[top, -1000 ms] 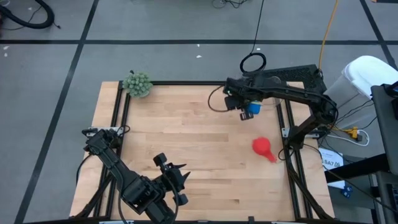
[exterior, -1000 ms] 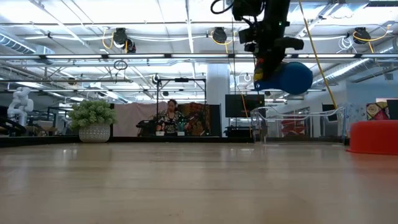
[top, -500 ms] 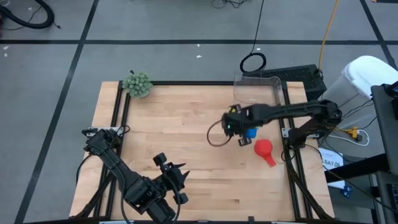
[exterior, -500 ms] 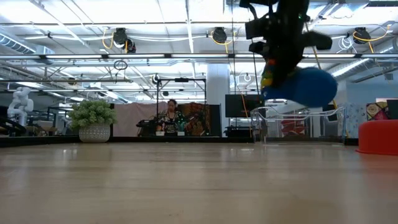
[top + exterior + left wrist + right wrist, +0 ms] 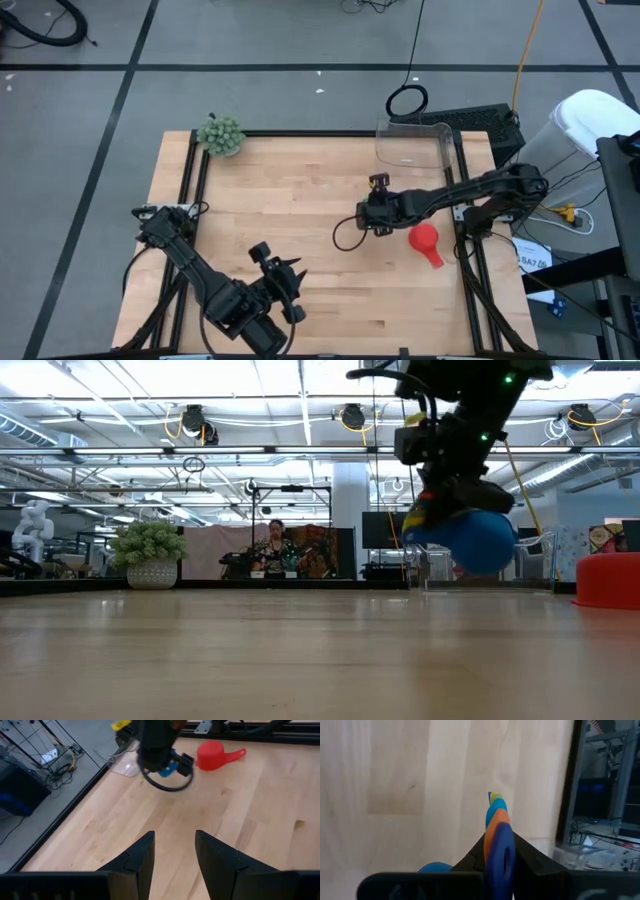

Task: Nest measuring cups in basket
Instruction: Put the stack of measuring cups into the transparent bin

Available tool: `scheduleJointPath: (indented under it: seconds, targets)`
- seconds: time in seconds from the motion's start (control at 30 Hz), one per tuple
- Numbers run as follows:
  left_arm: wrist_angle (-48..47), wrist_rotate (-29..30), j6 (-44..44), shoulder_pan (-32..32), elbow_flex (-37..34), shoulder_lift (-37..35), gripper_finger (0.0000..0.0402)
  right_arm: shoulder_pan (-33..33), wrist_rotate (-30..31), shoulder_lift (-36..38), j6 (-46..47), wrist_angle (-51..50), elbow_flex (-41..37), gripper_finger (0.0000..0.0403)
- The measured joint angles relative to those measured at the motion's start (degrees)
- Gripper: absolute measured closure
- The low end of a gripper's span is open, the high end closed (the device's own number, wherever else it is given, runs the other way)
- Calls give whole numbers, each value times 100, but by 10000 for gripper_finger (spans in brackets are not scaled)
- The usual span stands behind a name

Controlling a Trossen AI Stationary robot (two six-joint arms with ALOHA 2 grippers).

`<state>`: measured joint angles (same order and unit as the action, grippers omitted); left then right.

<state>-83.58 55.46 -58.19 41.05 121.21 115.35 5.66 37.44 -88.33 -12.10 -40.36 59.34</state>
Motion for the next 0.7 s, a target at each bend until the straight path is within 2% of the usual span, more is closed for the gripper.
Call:
scheduleJointPath:
  seconds: [0.23,0.4,0.7]
  targets:
    - [27,2,116,-115,1,0,256,274,-43,-55,126,94,-204,383]
    - [46,0,122,-123,1,0,256,378,-432,-274,271,226,-208,383]
    - [86,-4,129,-112,1,0,257,522,-320,-785,198,231,-195,383]
